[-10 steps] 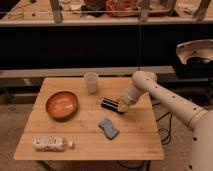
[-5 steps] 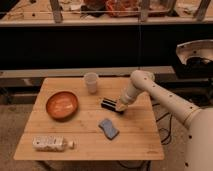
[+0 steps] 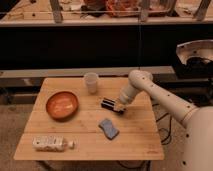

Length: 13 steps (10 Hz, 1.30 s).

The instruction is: Push the eraser across the table

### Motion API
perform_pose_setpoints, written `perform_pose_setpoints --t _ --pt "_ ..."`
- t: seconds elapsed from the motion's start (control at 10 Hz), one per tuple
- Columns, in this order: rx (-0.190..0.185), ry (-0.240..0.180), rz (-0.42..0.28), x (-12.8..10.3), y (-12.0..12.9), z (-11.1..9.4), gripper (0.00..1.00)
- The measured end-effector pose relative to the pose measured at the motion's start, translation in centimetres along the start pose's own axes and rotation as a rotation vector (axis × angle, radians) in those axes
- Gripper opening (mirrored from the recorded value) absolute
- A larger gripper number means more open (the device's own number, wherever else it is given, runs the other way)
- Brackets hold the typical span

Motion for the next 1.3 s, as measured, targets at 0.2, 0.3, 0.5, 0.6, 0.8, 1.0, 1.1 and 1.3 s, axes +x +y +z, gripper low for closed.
perform_pose_setpoints --t 0.2,0.3,0.5,0.6,0.8,1.0,1.1,1.3 --pt "-0.004 0.001 0.008 0.0 -0.1 0.1 0.00" --pt "-0.003 0.000 0.013 -0.1 -0.3 0.0 0.00" --pt "-0.003 0.002 0.023 0.1 -0.5 -0.1 0.00" --pt "-0.005 0.003 0.030 0.2 -0.7 -0.2 0.00" --pt "-0.004 0.002 0.036 0.2 -0.8 -0.3 0.00" --pt "-0.008 0.003 0.047 0.1 -1.1 -0.3 0.00" --pt "-0.006 0.002 0.054 0.2 -1.3 -0.5 0.00" --pt "-0.007 0.000 0.065 0.4 -1.5 -0.6 0.00"
